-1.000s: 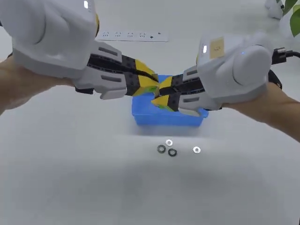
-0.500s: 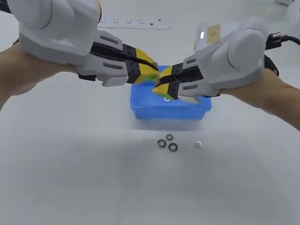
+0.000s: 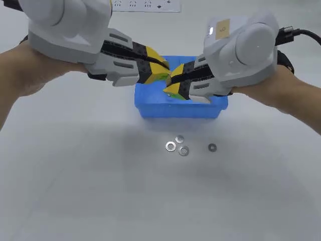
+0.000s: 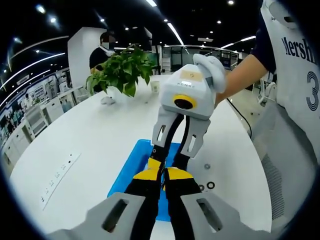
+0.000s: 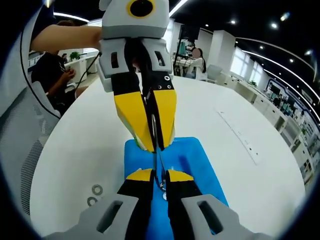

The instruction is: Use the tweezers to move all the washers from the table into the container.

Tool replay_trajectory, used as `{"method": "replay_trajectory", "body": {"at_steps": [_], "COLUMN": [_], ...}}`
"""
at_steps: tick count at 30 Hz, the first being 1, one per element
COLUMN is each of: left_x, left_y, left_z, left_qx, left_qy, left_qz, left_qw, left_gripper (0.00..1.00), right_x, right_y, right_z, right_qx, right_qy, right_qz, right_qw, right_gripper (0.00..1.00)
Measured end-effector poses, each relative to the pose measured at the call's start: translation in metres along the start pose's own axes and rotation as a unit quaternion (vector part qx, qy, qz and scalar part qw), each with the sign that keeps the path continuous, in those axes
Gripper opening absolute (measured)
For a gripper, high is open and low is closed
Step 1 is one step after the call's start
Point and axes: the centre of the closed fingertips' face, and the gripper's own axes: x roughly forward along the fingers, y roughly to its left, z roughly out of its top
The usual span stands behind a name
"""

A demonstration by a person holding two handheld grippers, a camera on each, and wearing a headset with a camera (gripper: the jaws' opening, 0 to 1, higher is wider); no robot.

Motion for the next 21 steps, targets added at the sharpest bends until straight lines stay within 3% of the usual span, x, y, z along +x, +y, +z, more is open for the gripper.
{"method": "replay_trajectory", "body": {"at_steps": [6, 15, 21], "left_x": [0.0052, 0.0044, 0.0031], "left_y": [0.0049, 0.0042, 0.0001], "left_z": [-0.0114, -0.012, -0.0108], "left_qx": [-0.003, -0.016, 0.0], "left_qy": [0.009, 0.002, 0.005], "left_qz": [-0.002, 0.0, -0.002], "left_qw": [1.0, 0.9999, 1.0], "left_gripper": [0.07, 0.07, 0.06], "right_x": [0.0048, 0.0049, 0.0026], "right_y": [-0.0004, -0.0006, 0.0024], "right_z": [-0.0037, -0.0043, -0.0021], "right_qx": [0.012, 0.017, 0.013], "right_qy": [-0.003, -0.005, -0.004], "right_qz": [0.006, 0.005, 0.007], "right_qw": [0.9999, 0.9998, 0.9999], "right_gripper": [0.1, 0.1, 0.11]}}
